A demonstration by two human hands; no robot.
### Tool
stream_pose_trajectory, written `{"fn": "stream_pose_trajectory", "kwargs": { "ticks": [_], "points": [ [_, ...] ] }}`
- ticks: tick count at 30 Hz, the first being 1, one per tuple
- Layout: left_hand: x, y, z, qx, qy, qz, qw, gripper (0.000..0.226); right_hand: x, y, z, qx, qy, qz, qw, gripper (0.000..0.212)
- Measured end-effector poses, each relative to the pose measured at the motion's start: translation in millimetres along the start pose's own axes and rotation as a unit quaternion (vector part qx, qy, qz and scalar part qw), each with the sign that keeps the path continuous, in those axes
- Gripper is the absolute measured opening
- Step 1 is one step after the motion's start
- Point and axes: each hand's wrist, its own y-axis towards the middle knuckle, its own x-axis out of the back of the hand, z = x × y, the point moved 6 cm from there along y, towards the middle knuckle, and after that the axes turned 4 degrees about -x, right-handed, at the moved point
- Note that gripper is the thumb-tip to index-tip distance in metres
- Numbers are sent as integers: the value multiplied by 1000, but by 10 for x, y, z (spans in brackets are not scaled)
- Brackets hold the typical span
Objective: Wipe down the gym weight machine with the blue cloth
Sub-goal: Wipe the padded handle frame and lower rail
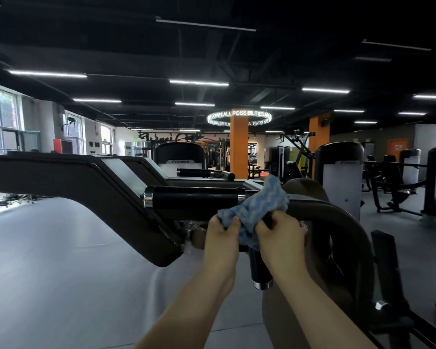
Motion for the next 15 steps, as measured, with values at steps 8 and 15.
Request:
{"fn": "stream_pose_trajectory", "kwargs": {
  "ticks": [8, 15],
  "points": [
    [-89, 191, 100, 54, 14, 64, 996, 26, -40, 265, -89, -182, 123, 160, 962, 6],
    [-36, 27, 88, -4, -42, -74, 996, 10, 101, 83, 140, -1, -160, -9, 987, 36]
  ]
}}
